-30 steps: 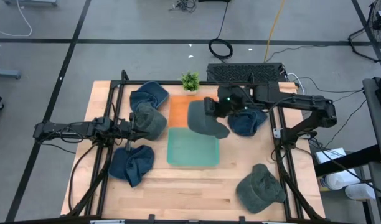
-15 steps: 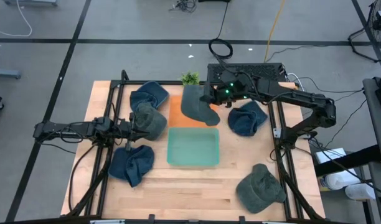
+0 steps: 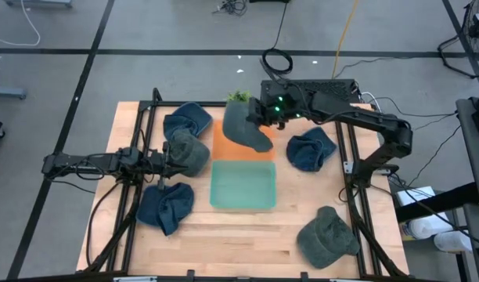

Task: Pick & Place hat
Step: Put the top right gray cap into the orange bin

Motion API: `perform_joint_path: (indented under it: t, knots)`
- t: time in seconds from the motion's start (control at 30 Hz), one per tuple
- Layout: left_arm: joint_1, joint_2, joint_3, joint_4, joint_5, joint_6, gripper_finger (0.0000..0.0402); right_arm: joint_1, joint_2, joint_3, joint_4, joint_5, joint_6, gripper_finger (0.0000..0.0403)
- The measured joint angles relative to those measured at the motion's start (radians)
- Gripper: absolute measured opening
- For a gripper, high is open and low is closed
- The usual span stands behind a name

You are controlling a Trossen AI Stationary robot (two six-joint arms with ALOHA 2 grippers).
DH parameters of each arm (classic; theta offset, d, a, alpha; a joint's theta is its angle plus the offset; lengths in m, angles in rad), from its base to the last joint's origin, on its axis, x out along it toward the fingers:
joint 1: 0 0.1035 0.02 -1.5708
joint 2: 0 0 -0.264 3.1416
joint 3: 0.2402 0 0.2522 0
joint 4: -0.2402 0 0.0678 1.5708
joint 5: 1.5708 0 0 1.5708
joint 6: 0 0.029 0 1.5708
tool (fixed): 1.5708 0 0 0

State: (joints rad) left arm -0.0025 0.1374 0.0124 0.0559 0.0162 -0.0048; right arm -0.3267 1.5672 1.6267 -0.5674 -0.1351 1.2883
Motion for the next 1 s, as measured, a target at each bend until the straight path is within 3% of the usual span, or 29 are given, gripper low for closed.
perform_joint_path:
  t: [0.2,0.47,1.0]
  knots:
    - [0.0,0.0,0.0,0.0,0.0,0.0,0.0037,-0.036,0.128,0.174,-0.02,-0.03,-0.09,0.0]
    - [0.0,0.0,0.0,0.0,0.0,0.0,0.0037,-0.098,0.279,0.382,-0.209,-0.055,-0.212,0.0]
    - [0.0,0.0,0.0,0.0,0.0,0.0,0.0037,-0.121,0.329,0.403,-0.272,-0.016,-0.24,0.0]
